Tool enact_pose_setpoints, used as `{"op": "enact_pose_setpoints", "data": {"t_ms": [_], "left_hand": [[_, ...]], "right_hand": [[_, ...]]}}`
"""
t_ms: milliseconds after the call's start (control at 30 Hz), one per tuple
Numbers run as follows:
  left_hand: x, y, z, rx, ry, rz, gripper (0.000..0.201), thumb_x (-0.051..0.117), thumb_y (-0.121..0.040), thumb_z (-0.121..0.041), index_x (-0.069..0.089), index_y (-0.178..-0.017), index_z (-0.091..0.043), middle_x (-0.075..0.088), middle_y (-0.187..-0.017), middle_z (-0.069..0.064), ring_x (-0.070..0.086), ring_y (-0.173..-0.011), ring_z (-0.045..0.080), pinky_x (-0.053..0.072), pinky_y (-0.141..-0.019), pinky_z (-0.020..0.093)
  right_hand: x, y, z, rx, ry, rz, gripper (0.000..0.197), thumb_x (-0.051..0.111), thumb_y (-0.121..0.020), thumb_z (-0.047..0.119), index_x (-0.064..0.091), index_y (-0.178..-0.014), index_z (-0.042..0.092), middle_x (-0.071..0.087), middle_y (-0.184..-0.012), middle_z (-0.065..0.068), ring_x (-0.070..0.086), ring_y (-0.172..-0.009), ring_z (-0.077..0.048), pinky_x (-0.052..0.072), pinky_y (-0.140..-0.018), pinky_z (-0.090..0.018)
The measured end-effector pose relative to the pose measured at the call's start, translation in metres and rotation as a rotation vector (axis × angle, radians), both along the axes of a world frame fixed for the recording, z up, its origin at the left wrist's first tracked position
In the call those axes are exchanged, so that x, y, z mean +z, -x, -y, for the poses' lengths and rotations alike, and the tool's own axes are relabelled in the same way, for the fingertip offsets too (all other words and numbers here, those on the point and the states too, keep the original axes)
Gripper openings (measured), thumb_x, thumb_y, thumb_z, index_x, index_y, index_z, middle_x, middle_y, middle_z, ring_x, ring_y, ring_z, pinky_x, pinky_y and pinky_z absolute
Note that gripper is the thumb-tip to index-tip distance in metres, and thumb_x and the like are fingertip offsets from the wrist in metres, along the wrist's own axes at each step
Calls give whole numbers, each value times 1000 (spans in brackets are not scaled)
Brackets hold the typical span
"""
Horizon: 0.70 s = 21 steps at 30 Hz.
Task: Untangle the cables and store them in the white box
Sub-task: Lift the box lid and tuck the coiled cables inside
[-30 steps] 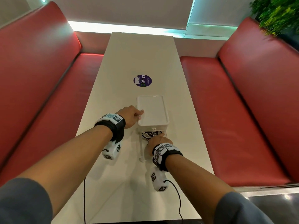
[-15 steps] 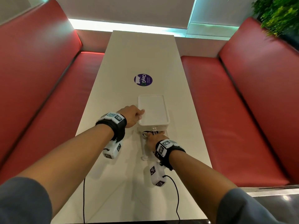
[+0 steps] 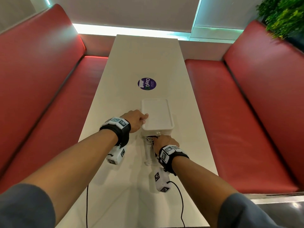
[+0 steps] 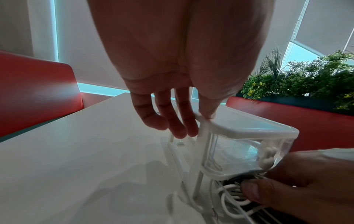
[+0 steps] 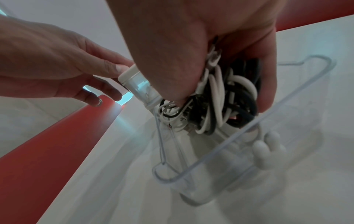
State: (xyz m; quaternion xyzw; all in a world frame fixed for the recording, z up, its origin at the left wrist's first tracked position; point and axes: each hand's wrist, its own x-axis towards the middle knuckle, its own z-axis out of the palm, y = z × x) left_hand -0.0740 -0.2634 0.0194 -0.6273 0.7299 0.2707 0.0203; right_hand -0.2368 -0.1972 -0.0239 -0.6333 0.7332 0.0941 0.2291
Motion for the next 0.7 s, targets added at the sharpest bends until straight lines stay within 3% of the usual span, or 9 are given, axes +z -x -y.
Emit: {"op": "enact_pose_setpoints", "data": {"t_ms": [167, 267, 367, 433, 500, 567, 633, 700], "left_hand": [[1, 0, 0, -2, -2, 4, 44, 45, -104, -30, 44, -148, -33, 46, -153, 5, 51, -132, 30, 42, -108, 38], [0, 0, 0, -13, 6, 20, 44, 45, -104, -30, 44, -148, -33, 46, -153, 5, 51, -132, 30, 42, -108, 38], [0, 0, 0, -25, 11, 38, 45, 44, -104, -29, 42, -149, -32, 45, -153, 6, 51, -131, 31, 42, -107, 37], [0, 1, 0, -29, 14, 44, 45, 43, -104, -29, 41, -149, -31, 45, -153, 7, 51, -131, 32, 43, -106, 37], [-1, 0, -1, -32, 8, 47, 45, 42, -105, -29, 41, -150, -31, 45, -153, 8, 52, -131, 33, 43, -106, 37], [-1, 0, 0, -32, 7, 52, 45, 42, -105, -29, 40, -150, -31, 45, -152, 9, 52, -130, 33, 44, -106, 38], [0, 1, 0, -27, 12, 62, 45, 42, -105, -29, 41, -150, -31, 46, -152, 9, 52, -129, 33, 44, -105, 38], [0, 1, 0, -21, 13, 64, 45, 42, -105, -30, 41, -150, -31, 46, -152, 8, 52, -129, 33, 44, -106, 38]], "right_hand": [[0, -3, 0, 43, 13, -32, 29, 42, -101, 29, 68, -107, 16, 68, -111, -8, 68, -100, -28, 51, -79, -35], [-1, -1, 0, 57, 43, -47, 32, 41, -102, 32, 68, -102, 16, 70, -108, -7, 68, -95, -27, 47, -71, -33], [-1, -4, -4, 5, 38, 10, 32, 41, -102, 32, 66, -112, 16, 67, -116, -9, 67, -101, -29, 52, -79, -35], [-1, -8, -8, -76, -27, 132, 43, 38, -102, 33, 54, -133, 8, 63, -127, -16, 65, -109, -35, 53, -92, -41], [-1, -10, -8, -179, -105, 257, 65, 34, -99, 40, 33, -148, -2, 54, -139, -26, 59, -119, -42, 48, -101, -48], [1, -8, -9, -274, -157, 354, 80, 31, -95, 46, 11, -155, -3, 40, -150, -32, 49, -129, -45, 40, -109, -53], [0, -5, -8, -289, -201, 394, 76, 31, -102, 38, -3, -156, -4, 22, -158, -34, 38, -138, -47, 32, -114, -54], [-1, 0, -8, -309, -216, 419, 80, 38, -103, 35, -9, -157, -1, 29, -158, -28, 42, -137, -43, 37, -112, -47]]}}
